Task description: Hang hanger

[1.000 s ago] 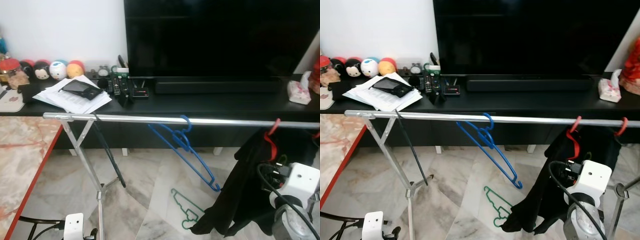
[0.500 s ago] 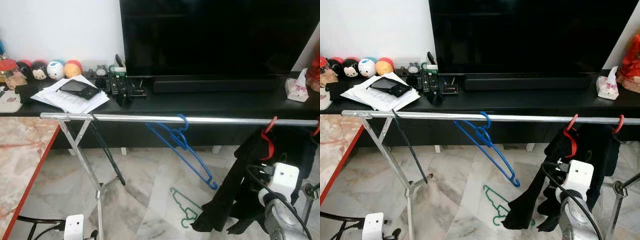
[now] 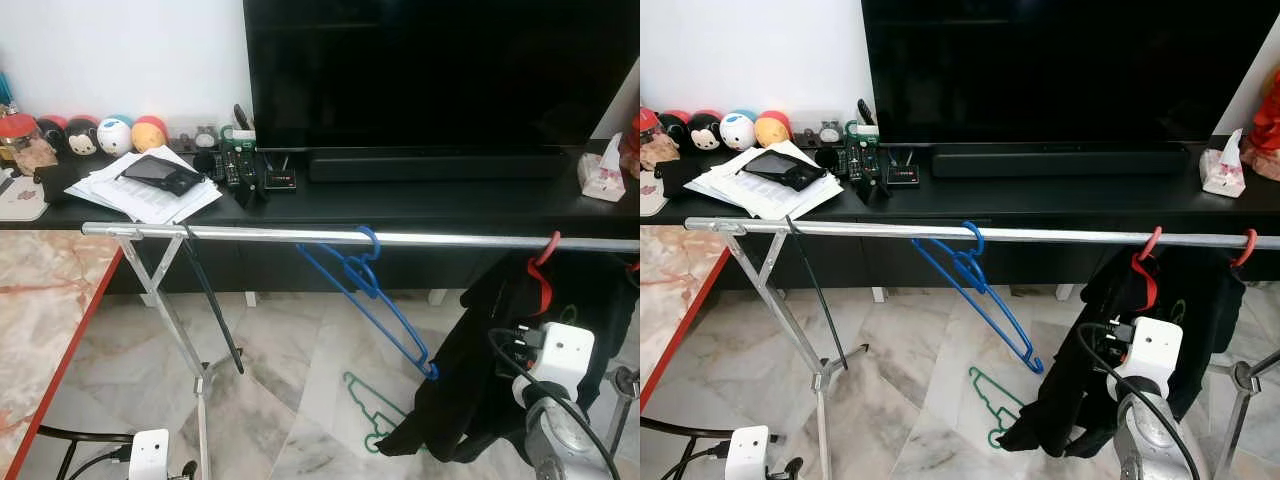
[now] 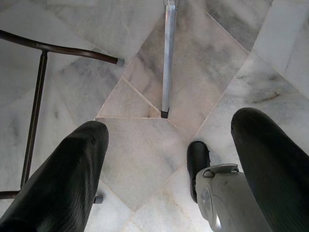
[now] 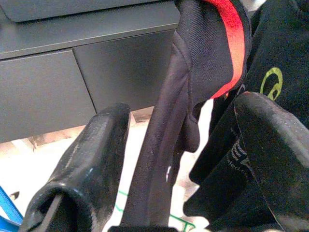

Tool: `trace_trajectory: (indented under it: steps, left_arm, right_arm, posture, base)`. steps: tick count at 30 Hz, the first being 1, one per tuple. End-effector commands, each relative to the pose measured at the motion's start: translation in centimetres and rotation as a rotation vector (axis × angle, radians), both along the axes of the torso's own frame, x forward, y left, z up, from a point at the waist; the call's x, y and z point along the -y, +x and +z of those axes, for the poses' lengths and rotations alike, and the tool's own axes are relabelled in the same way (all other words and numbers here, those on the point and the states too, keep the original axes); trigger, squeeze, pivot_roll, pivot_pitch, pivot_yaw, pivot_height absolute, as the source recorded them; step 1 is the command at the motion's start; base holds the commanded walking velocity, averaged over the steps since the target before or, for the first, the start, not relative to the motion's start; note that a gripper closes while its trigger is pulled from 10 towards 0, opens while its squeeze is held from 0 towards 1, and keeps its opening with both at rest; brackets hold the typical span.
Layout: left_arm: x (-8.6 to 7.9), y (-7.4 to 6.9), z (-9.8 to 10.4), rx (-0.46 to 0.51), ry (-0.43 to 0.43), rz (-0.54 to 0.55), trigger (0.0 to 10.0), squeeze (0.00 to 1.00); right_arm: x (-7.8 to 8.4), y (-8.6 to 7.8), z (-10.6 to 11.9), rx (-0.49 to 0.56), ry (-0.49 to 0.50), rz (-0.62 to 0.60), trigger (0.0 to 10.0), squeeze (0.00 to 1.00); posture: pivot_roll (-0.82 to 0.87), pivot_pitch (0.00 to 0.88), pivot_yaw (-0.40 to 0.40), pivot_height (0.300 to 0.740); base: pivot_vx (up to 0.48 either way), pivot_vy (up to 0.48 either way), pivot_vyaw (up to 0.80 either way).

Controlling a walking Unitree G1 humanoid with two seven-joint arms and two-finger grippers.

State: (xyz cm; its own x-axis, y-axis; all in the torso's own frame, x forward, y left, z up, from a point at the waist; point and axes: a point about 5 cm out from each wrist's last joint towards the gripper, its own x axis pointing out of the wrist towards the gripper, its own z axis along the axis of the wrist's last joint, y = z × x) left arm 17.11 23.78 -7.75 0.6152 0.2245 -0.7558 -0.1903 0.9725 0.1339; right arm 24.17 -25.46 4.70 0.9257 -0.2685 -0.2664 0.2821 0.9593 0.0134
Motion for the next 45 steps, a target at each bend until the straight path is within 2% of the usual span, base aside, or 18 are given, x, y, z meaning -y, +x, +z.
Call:
trace_trajectory:
  steps: [1, 12, 25, 32, 39, 42, 45]
  left_arm:
    - [-0.1, -0.3, -0.2, -0.023, 0.005, -0.014, 10.0, 0.00]
    - [0.4, -0.1, -0.2, -0.019, 0.000, -0.021, 10.0, 0.00]
    - [-0.1, -0.8, -0.4, -0.028, -0.007, -0.018, 10.0, 0.00]
    - [0.0, -0.7, -0.3, -0.033, -0.009, -0.026, 10.0, 0.00]
    - [0.2, -0.5, -0.4, -0.036, -0.017, -0.032, 10.0, 0.00]
    - [0.2, -0.6, -0.4, -0.042, -0.008, -0.040, 10.0, 0.00]
    - [0.1, -0.7, -0.4, -0.043, -0.007, -0.041, 10.0, 0.00]
  right_arm:
    - [0.0, 0.2, 0.1, 0.012, -0.005, 0.003, 10.0, 0.00]
    - [0.2, 0.1, -0.1, 0.008, -0.021, -0.005, 10.0, 0.00]
    - [0.5, 0.3, 0.0, 0.022, -0.038, -0.010, 10.0, 0.00]
    - [0.5, 0.3, 0.1, 0.026, -0.043, -0.016, 10.0, 0.00]
    - [1.3, 0.0, 0.1, 0.013, -0.085, -0.093, 10.0, 0.00]
    - [2.3, -0.3, 0.6, 0.038, -0.101, -0.165, 10.0, 0.00]
    - [2.4, -0.3, 1.0, 0.069, -0.103, -0.170, 10.0, 0.00]
  posture:
    - [-0.11, 0.017, -0.022, 0.740]
    - [-0.11, 0.015, -0.023, 0.740]
    - [-0.10, 0.007, -0.027, 0.740]
    - [-0.10, 0.007, -0.028, 0.740]
    - [-0.10, 0.011, -0.026, 0.740]
    - [-0.10, 0.012, -0.025, 0.740]
    - [-0.10, 0.014, -0.023, 0.740]
  base:
    - [0.000, 0.000, 0.00]
    - [0.229, 0.000, 0.00]
    - [0.272, 0.000, 0.00]
    - [0.000, 0.000, 0.00]
    - [0.000, 0.000, 0.00]
    - [0.000, 0.000, 0.00]
    - [0.000, 0.000, 0.00]
